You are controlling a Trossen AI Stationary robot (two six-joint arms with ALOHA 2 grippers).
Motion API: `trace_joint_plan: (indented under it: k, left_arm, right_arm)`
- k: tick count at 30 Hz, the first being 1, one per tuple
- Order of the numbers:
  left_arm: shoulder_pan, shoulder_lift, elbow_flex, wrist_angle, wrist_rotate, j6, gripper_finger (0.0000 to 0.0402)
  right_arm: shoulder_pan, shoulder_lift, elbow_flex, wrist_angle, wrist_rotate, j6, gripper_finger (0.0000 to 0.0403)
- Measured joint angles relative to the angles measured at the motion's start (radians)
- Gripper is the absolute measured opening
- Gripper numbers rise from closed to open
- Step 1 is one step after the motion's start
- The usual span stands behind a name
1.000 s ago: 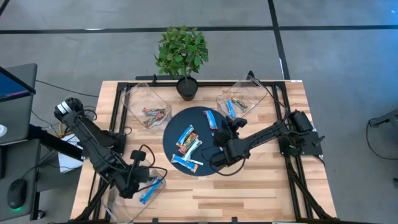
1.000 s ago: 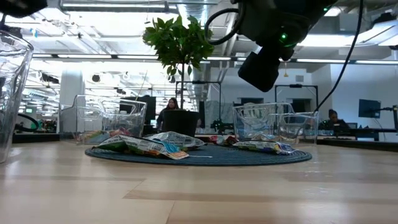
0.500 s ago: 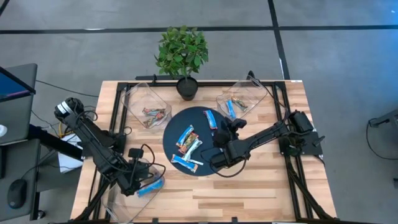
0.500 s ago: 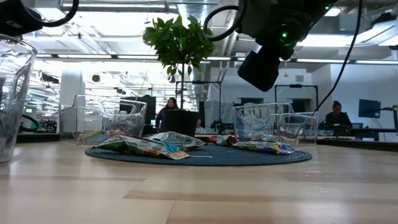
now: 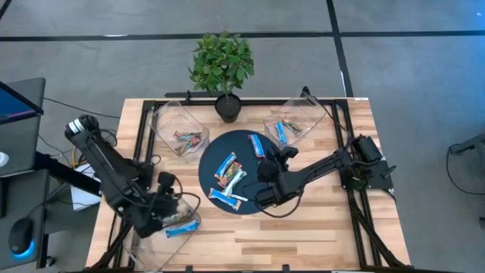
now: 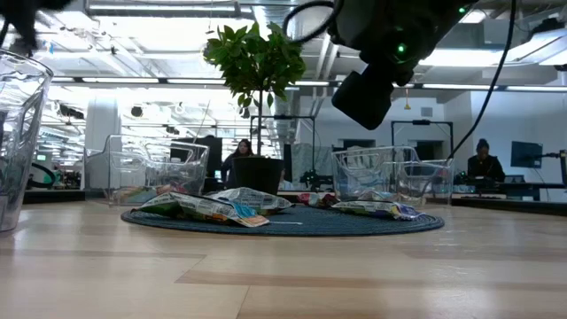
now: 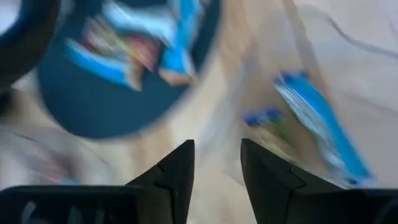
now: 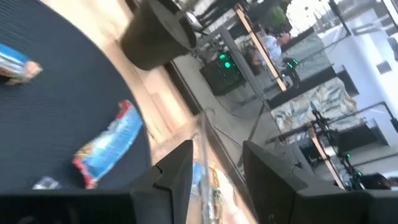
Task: Pick and place Granola Bars by type
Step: Put the yellow granola bar into the top right bin
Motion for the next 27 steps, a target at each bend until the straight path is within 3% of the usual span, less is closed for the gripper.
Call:
trace_joint_plan:
  k: [7, 12, 17, 23, 27]
  left_arm:
    - [-0.141, -0.181, -0.056, -0.038, -0.532, 0.044, 0.0126]
    - [-0.213, -0.326, -0.17, -0.096, -0.773, -0.105, 0.0126]
    - [-0.222, -0.428, -0.235, -0.044, -0.853, -0.135, 0.0126]
    - [-0.222, -0.444, -0.237, -0.04, -0.876, -0.164, 0.0126]
    - [-0.222, -0.442, -0.237, -0.042, -0.864, -0.192, 0.0126]
  right_arm:
    - [0.051, -0.011, 0.001, 0.222, 0.001, -0.253, 0.0134]
    - [0.089, -0.02, 0.001, 0.423, -0.04, -0.481, 0.0134]
    - [0.081, -0.019, 0.0, 0.678, -0.246, -0.752, 0.0134]
    - [0.001, -0.019, 0.0, 1.004, -0.706, -1.058, 0.0134]
    - [-0.062, -0.019, 0.0, 1.055, -0.794, -1.095, 0.0134]
